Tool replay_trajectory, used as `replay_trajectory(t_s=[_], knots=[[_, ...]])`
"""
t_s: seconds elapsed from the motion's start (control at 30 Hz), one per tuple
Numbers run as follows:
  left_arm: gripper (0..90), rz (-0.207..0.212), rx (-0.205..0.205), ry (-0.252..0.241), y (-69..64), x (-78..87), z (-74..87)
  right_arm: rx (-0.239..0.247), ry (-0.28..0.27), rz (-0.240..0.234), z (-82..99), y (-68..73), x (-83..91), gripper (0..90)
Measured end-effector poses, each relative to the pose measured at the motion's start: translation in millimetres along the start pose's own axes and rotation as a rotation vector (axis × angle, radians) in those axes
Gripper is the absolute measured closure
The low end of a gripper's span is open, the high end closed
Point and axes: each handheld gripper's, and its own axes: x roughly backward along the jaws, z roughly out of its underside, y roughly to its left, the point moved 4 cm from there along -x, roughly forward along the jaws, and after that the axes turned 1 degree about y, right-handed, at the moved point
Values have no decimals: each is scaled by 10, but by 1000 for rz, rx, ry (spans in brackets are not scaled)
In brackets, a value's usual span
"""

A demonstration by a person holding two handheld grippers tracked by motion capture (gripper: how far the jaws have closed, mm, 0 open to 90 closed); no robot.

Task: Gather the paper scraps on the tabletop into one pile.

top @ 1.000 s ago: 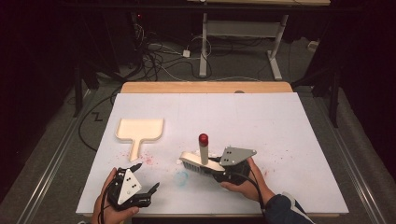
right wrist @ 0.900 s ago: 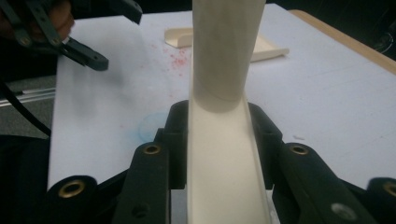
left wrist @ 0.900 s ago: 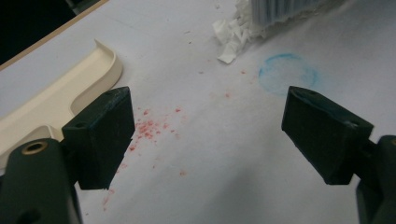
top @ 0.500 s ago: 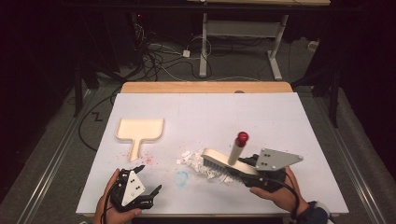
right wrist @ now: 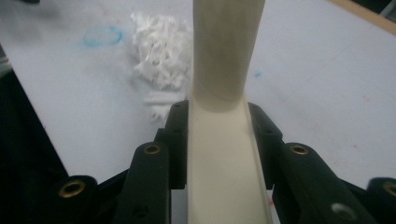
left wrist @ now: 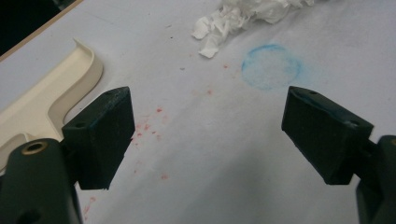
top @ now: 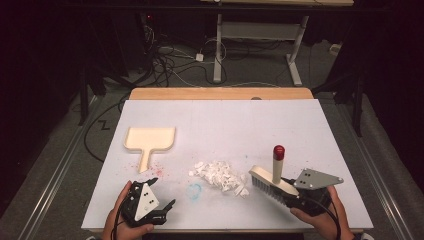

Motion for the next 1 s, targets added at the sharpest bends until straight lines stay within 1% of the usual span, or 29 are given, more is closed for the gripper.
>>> replay_trajectory(t_s=[0.03,0.07,0.1,0.17,0.2,0.27,0.33,0.37,0.43,0.47,0.53,0.57,0.63,0.67,0.77,0.87,0.93,1.0], knots=[[163,2,-1,-3,-4,5,1,15,22,0,16,25,-11,679],[163,5,-2,-4,-7,9,4,30,33,0,25,37,-10,679],[163,6,-2,-4,-8,9,9,28,39,-5,34,48,-5,679],[163,9,-1,-4,-5,7,14,8,43,-23,63,74,-17,679],[163,11,1,-7,-3,6,13,11,37,-41,69,97,-42,679],[163,10,-3,-6,-5,7,6,15,33,-47,47,155,-119,679],[164,11,-5,-8,-11,7,-1,27,24,-64,-12,217,-211,679],[163,11,-9,-8,-10,6,-3,32,20,-58,-45,244,-265,679],[163,12,-2,-10,-4,2,-7,27,13,-64,-117,297,-375,680],[163,14,0,-10,-1,1,-5,24,8,-58,-156,324,-425,680],[163,14,-1,-8,-3,-1,0,41,-2,-50,-240,353,-521,680],[163,15,-2,-8,-3,-1,1,35,-16,-39,-292,359,-571,680],[163,17,-3,-8,-4,-3,2,41,-27,-43,-358,366,-628,679],[163,17,-4,-8,-5,-3,3,41,-45,-32,-397,370,-646,679],[163,18,-5,-6,-5,-2,12,50,-53,-40,-432,371,-617,679],[163,17,-1,-5,-1,-2,14,39,-73,-40,-419,321,-496,679],[163,14,-9,-2,-9,0,12,32,-90,-27,-393,270,-371,679],[163,13,-9,-2,-12,2,9,30,-99,-26,-366,228,-269,678]])
